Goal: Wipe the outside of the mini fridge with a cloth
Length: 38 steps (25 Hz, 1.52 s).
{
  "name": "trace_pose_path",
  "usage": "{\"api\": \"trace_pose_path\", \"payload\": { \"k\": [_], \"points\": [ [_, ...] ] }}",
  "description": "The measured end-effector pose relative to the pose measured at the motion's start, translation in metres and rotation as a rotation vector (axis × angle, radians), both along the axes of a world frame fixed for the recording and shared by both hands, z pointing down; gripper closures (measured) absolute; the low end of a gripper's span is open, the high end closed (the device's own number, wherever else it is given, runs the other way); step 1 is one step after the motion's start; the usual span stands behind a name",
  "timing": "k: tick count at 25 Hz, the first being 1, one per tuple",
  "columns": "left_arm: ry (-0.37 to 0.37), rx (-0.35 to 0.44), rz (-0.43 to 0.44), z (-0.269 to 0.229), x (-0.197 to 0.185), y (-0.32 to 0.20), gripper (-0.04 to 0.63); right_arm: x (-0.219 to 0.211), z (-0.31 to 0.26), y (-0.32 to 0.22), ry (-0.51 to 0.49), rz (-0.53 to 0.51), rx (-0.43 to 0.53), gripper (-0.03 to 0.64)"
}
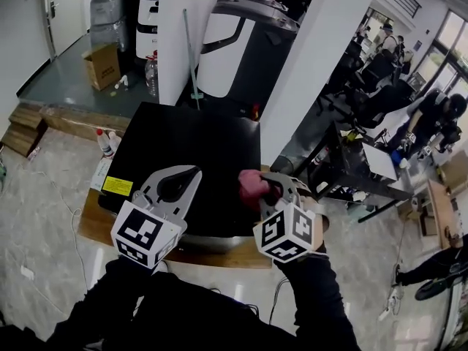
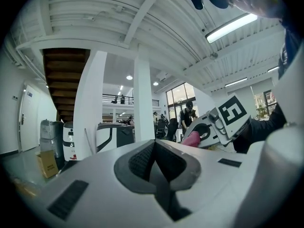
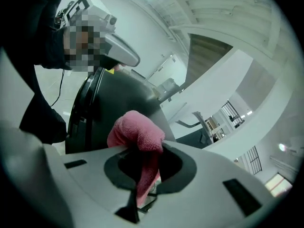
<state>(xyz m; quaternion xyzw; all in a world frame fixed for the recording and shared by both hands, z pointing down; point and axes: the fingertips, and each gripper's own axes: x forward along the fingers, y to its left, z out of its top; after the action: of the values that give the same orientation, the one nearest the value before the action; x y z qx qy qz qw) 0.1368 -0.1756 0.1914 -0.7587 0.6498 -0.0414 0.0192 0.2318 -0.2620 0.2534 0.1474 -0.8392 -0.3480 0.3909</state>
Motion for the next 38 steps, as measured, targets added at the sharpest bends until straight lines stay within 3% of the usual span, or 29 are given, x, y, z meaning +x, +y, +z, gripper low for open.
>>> {"api": "trace_pose_path", "payload": {
  "k": [7,19,25,30,38],
  "points": [
    [-0.009,0.022,-0.029,-0.014,-0.083,0.013,0.589,-0.089,-0.033,0.013,-0.05,-0.049,0.03,0.572],
    [0.019,0.042,-0.097,-0.009,-0.246,0.015,0.589,-0.258,-0.014,0.013,0.017,-0.072,0.088,0.571],
    [0.033,0.039,-0.061,0.0,-0.301,-0.002,0.591,-0.326,-0.011,0.006,0.017,-0.045,0.15,0.571],
    [0.045,0.006,-0.057,0.02,-0.334,-0.02,0.59,-0.381,0.01,0.004,0.067,-0.084,0.187,0.569],
    [0.112,-0.059,-0.041,0.056,-0.356,-0.035,0.589,-0.427,0.067,0.02,0.197,-0.164,0.11,0.571]
  ]
}}
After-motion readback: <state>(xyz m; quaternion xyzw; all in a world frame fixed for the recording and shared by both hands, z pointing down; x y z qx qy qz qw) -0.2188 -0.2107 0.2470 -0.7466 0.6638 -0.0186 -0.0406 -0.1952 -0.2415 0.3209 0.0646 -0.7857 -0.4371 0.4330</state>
